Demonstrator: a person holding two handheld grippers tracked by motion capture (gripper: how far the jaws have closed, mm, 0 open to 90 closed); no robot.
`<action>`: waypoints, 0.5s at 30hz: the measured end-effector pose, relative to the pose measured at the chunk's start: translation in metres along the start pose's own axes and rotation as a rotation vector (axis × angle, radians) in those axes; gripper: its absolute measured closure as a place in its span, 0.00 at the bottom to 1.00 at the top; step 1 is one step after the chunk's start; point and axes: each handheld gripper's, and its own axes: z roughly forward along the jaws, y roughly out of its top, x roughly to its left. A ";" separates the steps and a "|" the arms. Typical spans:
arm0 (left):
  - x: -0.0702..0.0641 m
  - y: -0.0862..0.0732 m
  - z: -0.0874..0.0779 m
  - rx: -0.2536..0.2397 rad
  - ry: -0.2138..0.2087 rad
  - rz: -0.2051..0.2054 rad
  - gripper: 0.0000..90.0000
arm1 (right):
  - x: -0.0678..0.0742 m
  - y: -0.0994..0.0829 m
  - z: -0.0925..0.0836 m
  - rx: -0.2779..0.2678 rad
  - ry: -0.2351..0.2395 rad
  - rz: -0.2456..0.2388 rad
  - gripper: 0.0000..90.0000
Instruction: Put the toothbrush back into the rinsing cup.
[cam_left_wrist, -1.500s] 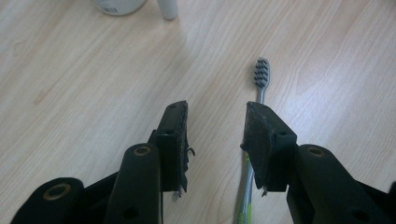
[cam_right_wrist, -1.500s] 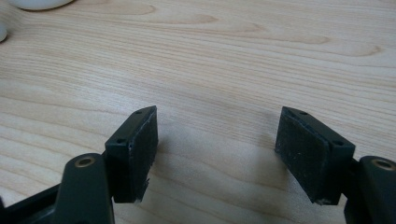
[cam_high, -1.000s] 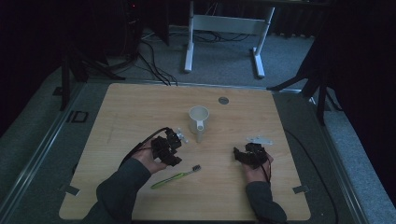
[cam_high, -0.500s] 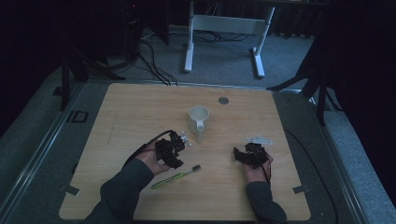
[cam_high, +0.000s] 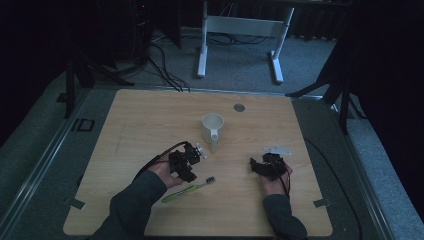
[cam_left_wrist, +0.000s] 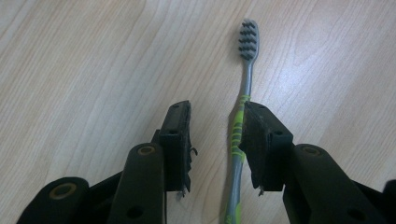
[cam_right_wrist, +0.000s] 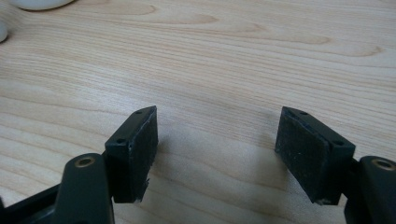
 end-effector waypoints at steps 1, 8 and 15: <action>0.000 0.001 0.001 0.011 0.002 0.005 0.70 | 0.000 0.000 0.000 0.000 0.000 -0.001 0.33; -0.002 0.002 0.008 0.036 0.009 0.013 0.70 | 0.000 0.000 0.000 0.000 0.001 -0.001 0.33; -0.002 0.002 0.017 0.067 -0.004 0.013 0.71 | 0.000 0.000 0.000 0.000 0.001 -0.001 0.33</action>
